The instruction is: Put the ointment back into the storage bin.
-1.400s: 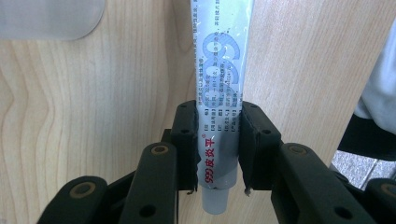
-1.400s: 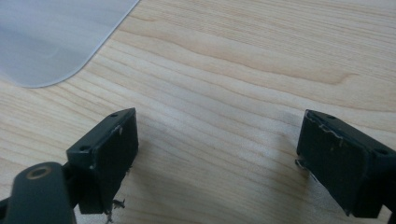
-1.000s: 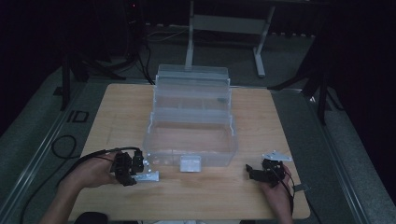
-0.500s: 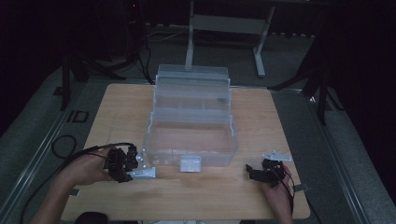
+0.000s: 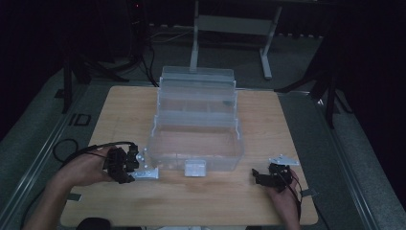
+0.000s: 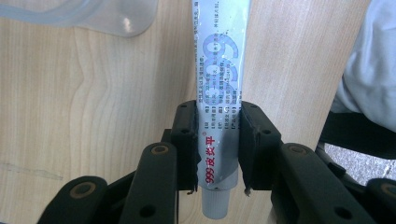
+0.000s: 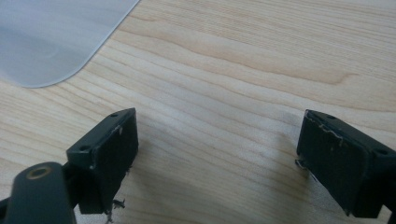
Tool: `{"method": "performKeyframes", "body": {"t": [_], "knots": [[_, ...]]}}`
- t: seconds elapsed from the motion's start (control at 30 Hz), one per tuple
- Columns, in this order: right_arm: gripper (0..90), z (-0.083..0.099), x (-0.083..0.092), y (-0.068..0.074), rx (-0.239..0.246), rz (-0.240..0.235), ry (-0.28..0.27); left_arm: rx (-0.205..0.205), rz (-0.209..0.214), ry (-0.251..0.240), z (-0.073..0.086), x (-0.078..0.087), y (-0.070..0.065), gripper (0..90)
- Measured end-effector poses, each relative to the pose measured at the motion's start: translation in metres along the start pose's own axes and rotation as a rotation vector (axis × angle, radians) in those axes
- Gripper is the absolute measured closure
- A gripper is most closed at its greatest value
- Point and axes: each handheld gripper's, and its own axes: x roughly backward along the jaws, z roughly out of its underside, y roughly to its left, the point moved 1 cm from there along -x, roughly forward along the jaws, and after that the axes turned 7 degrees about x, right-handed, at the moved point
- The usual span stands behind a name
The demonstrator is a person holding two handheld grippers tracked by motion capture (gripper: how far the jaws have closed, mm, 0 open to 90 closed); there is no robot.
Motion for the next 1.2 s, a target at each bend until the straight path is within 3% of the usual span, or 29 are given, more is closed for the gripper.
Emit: {"method": "performKeyframes", "body": {"t": [1.2], "knots": [[12.4,0.0,0.0,0.0,0.0,0.0,0.0,-0.015,-0.022,-0.015,-0.01,0.038,0.014,70.5]]}}
